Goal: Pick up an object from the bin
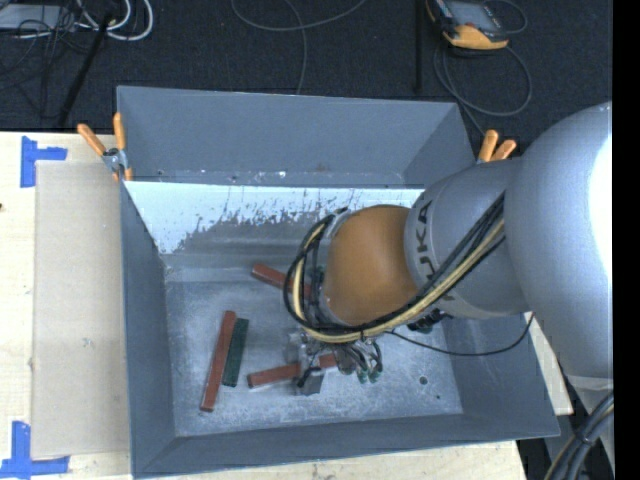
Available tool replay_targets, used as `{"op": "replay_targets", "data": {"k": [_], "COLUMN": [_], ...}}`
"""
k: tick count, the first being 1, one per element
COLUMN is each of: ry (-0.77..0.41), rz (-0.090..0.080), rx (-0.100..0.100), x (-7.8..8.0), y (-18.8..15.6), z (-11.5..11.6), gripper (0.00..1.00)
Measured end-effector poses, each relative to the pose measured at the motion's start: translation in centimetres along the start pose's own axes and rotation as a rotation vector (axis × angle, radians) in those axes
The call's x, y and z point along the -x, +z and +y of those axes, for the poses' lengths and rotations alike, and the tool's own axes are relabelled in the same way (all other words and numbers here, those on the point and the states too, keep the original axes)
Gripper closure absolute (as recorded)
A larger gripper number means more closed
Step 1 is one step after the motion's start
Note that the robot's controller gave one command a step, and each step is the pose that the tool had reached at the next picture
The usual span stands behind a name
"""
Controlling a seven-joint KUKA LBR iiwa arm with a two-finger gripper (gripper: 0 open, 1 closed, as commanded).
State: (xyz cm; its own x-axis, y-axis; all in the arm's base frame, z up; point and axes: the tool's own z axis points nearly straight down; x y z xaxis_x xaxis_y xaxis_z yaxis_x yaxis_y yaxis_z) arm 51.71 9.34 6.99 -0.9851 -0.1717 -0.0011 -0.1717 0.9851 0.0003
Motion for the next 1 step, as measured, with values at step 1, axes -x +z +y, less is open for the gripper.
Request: {"op": "replay_targets", "data": {"k": [1], "ry": [-0.215], "rz": [-0.005], "rx": [-0.001], "x": [-0.81], "y": [-13.87], "z": [-0.82], "gripper": [1.0]}}
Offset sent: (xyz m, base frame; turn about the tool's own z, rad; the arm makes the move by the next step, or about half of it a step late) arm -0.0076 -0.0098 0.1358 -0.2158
